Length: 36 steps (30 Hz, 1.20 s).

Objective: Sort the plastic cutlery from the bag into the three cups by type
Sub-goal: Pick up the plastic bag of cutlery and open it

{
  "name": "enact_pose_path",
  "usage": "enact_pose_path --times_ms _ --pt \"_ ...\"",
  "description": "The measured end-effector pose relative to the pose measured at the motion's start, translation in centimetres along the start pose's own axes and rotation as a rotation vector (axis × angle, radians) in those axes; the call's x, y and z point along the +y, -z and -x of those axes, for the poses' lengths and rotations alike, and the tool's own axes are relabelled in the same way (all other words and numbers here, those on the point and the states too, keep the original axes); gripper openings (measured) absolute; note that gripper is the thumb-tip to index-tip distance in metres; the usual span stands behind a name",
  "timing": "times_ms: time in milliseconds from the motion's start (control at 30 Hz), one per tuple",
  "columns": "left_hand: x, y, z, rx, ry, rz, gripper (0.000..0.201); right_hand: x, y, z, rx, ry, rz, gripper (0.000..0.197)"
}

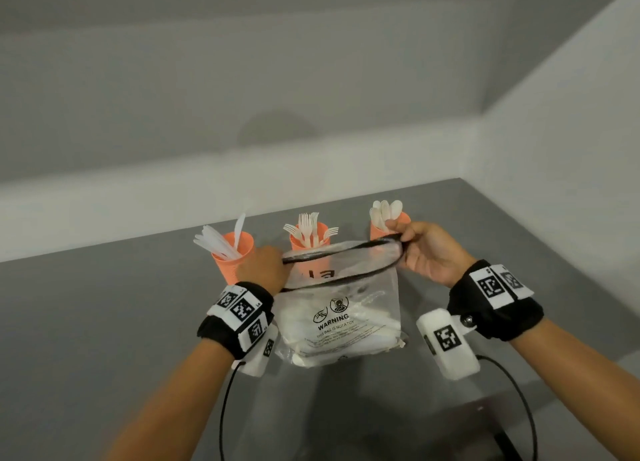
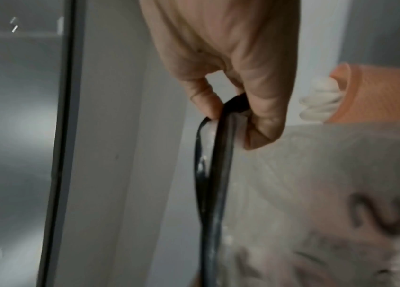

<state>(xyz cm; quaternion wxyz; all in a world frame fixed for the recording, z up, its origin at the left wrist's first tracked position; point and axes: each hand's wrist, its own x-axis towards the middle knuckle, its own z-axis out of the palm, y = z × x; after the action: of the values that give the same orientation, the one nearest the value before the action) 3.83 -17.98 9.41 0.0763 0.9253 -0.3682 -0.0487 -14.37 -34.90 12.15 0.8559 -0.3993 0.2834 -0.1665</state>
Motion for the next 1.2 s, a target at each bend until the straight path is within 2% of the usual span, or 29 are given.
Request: enact_pose_path --times_ms 100,133,233,300,400,467,500,567,600,633,667,733,767,800,867,900,933,967,1000,1033,1067,1133,1200 --pt "-1.2 -0.1 -0.7 -0.088 0.139 0.284 0.030 2.2 -0.1 1.5 -0.048 0.041 0.366 0.019" --pt "-1.3 -0.4 -0.8 -0.148 0.207 0.471 0.027 3.2 0.1 1.8 -0.096 0.054 0.528 0.017" --pt "-0.7 -1.2 -0.1 -0.274 0.419 1.220 0.028 6.5 1.1 2.4 -0.264 0.001 1.012 0.026" --pt "0.2 -1.4 0.7 -0.292 0.489 1.524 0.030 8.2 1.4 2.4 -0.310 -0.018 1.193 0.008" --pt "0.2 -3.1 1.0 -0.302 0.581 1.587 0.026 8.8 2.3 1.8 -0.324 -0.100 1.143 0.014" --pt "-0.7 -4.5 1.4 -0.370 0.617 1.645 0.013 7.7 2.6 1.5 -0.219 -0.178 0.946 0.015" --pt "-1.3 -5.2 1.6 -0.380 0.596 1.604 0.011 6.8 2.9 1.3 -0.149 -0.197 0.773 0.016" --pt "-1.9 -6.2 2.4 -0.449 0.436 1.350 0.038 4.7 3.3 0.6 -0.080 -0.183 0.359 0.009" --pt "-1.7 -6.6 3.1 -0.496 0.322 1.190 0.046 3.9 3.3 0.3 -0.075 -0.151 0.183 0.016" --pt "-1.4 -7.1 3.7 -0.513 0.214 1.019 0.041 3.6 3.3 -0.2 -0.041 -0.130 0.056 0.027" --pt "-1.2 -7.5 4.3 -0.500 0.129 0.870 0.031 3.6 3.1 -0.5 -0.006 -0.113 -0.028 0.024" --pt "-1.0 -7.9 4.9 -0.497 0.071 0.765 0.025 4.1 2.2 -1.3 0.087 -0.099 -0.100 0.008" --pt "-1.2 -7.9 4.8 -0.535 0.113 0.851 0.026 4.5 2.0 -1.8 0.101 -0.095 -0.115 0.008" --pt "-1.3 -7.4 5.0 -0.590 0.196 1.030 0.026 4.8 2.1 -2.2 0.100 -0.091 -0.131 0.013" --pt "-2.5 -6.6 4.3 -0.681 0.415 1.492 0.019 5.0 3.0 -2.4 0.075 -0.095 0.012 0.045" --pt "-3.3 -6.2 3.8 -0.667 0.514 1.672 0.020 5.2 3.4 -2.0 0.061 -0.116 0.155 0.047" --pt "-3.8 -6.0 3.2 -0.636 0.580 1.806 0.024 5.6 3.6 -1.5 0.044 -0.148 0.322 0.036" --pt "-4.2 -6.2 2.7 -0.585 0.624 1.884 0.024 6.4 3.6 -0.8 0.005 -0.182 0.485 0.020" --pt "-4.2 -6.3 2.4 -0.549 0.649 1.942 0.017 7.6 3.6 -0.2 -0.050 -0.227 0.605 0.018" --pt "-4.0 -6.5 2.2 -0.535 0.649 1.991 0.009 8.8 3.7 0.2 -0.101 -0.267 0.704 0.027" --pt "-3.5 -6.6 2.3 -0.541 0.644 2.031 0.010 9.8 3.5 0.7 -0.151 -0.320 0.759 0.036" --pt "-2.2 -7.0 2.5 -0.553 0.655 2.062 0.008 10.6 3.6 1.1 -0.207 -0.390 0.740 0.042" --pt "-1.4 -7.4 2.6 -0.509 0.675 1.972 0.027 10.0 4.1 0.8 -0.127 -0.431 0.569 0.023"
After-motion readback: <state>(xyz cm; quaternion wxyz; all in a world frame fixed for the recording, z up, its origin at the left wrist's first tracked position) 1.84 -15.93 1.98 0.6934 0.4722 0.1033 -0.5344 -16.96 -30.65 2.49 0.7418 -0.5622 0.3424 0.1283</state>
